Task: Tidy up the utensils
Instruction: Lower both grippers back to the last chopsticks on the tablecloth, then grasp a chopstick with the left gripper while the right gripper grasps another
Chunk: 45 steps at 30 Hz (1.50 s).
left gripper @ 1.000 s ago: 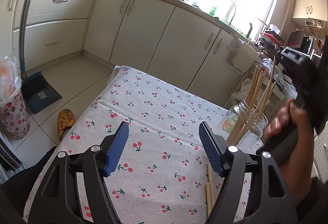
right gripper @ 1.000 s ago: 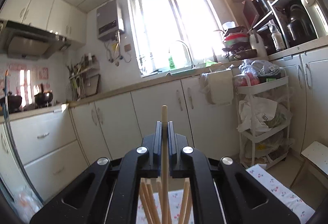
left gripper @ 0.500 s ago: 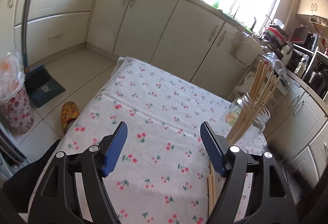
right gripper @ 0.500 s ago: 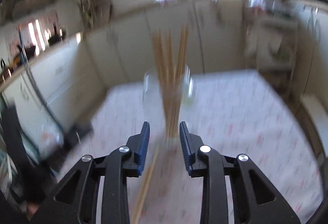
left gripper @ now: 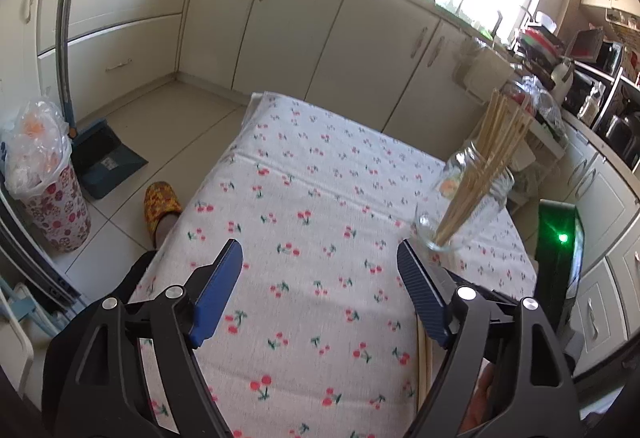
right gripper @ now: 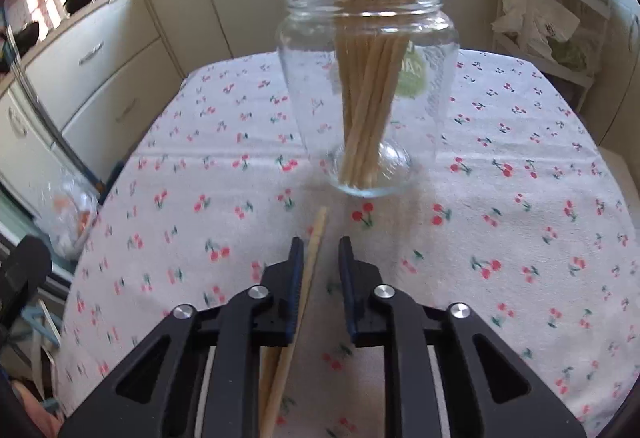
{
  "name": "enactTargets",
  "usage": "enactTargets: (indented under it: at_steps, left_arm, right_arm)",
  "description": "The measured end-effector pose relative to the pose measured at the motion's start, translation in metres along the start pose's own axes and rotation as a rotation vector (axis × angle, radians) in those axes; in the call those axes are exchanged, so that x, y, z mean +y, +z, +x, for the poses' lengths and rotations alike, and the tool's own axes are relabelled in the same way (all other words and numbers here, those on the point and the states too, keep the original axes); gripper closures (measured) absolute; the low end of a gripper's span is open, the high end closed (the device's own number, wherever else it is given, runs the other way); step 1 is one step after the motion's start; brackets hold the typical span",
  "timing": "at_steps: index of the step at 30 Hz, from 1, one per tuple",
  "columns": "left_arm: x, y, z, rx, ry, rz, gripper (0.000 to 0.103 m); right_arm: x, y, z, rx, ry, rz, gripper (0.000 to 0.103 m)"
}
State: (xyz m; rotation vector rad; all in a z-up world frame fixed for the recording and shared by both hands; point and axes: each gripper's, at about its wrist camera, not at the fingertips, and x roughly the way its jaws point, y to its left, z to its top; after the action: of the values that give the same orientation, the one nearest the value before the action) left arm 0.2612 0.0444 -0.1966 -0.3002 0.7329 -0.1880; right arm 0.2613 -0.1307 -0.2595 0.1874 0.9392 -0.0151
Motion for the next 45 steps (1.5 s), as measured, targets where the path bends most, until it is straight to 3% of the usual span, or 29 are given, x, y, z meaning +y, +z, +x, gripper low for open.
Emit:
enactTargets:
  at_steps: [11, 21, 30, 33, 35, 36, 38, 45]
  left_arm:
    - [-0.056, -0.027, 0.019, 0.16, -0.008, 0.18, 0.025]
    - [-0.102, -0.039, 0.042, 0.228, 0.081, 0.31, 0.025]
    - [-0.113, -0.05, 0.066, 0.304, 0.104, 0.334, 0.026]
    - [-0.117, -0.053, 0.07, 0.282, 0.108, 0.371, 0.041]
    - [-0.116, -0.05, 0.07, 0.28, 0.093, 0.379, 0.065]
    - [-0.115, -0.048, 0.07, 0.286, 0.083, 0.38, 0.07]
    - [-0.112, -0.042, 0.072, 0.307, 0.061, 0.379, 0.075]
    - [-0.119, -0.034, 0.082, 0.383, 0.054, 0.451, 0.073]
  right_arm:
    - [-0.052, -0.051, -0.047, 0.003, -0.032, -0.171, 0.091]
    - [-0.088, -0.061, -0.061, -0.007, 0.002, -0.113, 0.091]
    - [-0.096, -0.065, -0.066, -0.004, 0.034, -0.086, 0.091]
    - [-0.099, -0.066, -0.067, 0.004, 0.035, -0.072, 0.091]
    - [-0.102, -0.065, -0.068, 0.011, 0.042, -0.058, 0.091]
    - [-0.103, -0.064, -0.068, 0.018, 0.048, -0.045, 0.091]
    - [-0.104, -0.062, -0.067, 0.03, 0.054, -0.025, 0.09]
    - [-0.093, -0.06, -0.067, 0.044, 0.021, -0.048, 0.08]
